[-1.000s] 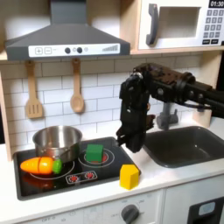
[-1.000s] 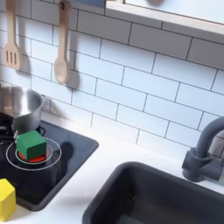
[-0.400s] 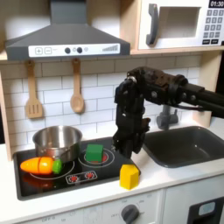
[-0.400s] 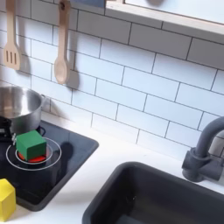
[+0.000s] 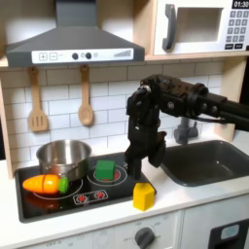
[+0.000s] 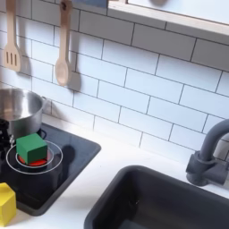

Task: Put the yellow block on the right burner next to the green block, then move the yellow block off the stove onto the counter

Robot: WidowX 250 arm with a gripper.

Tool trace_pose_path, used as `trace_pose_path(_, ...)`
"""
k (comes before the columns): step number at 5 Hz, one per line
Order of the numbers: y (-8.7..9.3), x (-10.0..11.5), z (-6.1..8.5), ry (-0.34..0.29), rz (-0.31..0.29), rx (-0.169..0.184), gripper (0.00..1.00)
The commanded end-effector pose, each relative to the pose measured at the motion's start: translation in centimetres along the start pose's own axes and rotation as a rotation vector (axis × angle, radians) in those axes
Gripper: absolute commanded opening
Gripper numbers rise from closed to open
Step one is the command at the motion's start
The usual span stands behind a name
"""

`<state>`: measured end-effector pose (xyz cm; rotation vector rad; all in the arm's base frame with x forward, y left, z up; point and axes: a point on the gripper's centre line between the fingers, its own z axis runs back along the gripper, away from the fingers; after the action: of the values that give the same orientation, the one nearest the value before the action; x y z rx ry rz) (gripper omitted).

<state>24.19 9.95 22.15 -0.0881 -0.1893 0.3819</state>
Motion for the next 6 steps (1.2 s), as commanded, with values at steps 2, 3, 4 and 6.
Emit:
trace_pose_path(2, 0.0, 0.0, 0.0, -0.002, 0.0, 0.0, 1.0)
trace_pose_path(3, 0.0, 0.0, 0.0, -0.002, 0.0, -0.001, 1.0)
trace_pose_path(4, 0.0, 0.1, 0.0, -0.003, 0.0, 0.0, 1.0)
trace_pose_path(6, 0.6, 1.2, -0.8, -0.075, -0.019, 0.008, 1.0)
